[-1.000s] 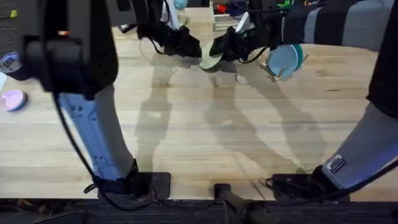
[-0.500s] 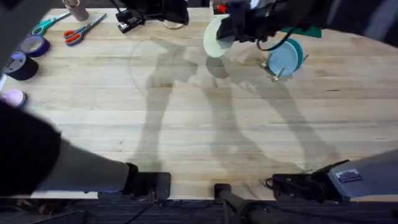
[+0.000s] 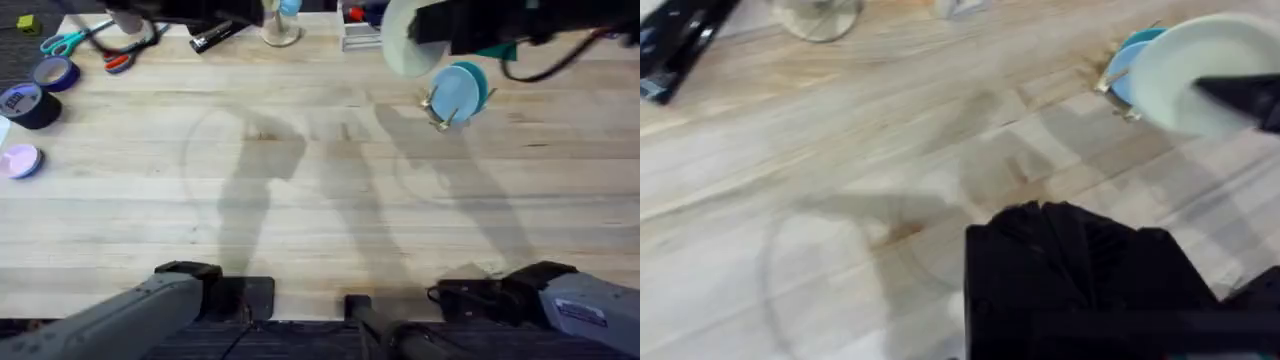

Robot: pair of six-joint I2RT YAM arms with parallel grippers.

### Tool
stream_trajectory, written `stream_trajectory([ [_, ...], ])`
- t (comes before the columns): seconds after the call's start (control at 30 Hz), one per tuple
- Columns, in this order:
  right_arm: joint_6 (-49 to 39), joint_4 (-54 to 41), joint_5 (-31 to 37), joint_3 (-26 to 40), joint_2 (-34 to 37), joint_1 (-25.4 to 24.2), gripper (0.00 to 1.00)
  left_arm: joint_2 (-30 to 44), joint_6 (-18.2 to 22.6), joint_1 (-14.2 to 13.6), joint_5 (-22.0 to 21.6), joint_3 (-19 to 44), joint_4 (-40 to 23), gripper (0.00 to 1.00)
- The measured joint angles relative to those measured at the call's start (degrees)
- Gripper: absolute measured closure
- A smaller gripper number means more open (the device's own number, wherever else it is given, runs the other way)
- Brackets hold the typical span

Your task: Pick up the plates from the table one by one and place each into a slot on the dish rack.

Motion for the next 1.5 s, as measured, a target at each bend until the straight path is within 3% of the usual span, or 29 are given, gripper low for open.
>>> stream_trajectory([
  [0.3,-9.5,-6.4,9.5,0.0,-11.0,0.0,0.963,-9.6,0.0,0.0,-7.4,0.0,-6.7,0.961],
  [0.47,-14.1,-10.0,11.2,0.0,-15.6,-0.2,0.964,-13.2,0.0,0.0,-9.0,0.0,-7.8,0.961],
  [0.67,-16.8,-18.5,11.4,0.0,-18.6,-5.2,0.965,-16.0,0.0,0.0,-10.4,0.0,-10.2,0.961],
  [0.83,-19.1,-24.6,11.6,0.2,-18.7,-11.7,0.965,-16.3,0.0,0.0,-11.1,0.0,-11.2,0.962],
  [1.07,-24.4,-24.4,11.3,3.3,-18.4,-17.2,0.965,-16.2,0.2,0.0,-12.4,0.0,-12.2,0.961],
  [1.5,-34.5,-26.0,11.3,11.5,-7.5,-18.7,0.966,-16.2,0.3,0.0,-13.6,0.0,-13.8,0.960],
])
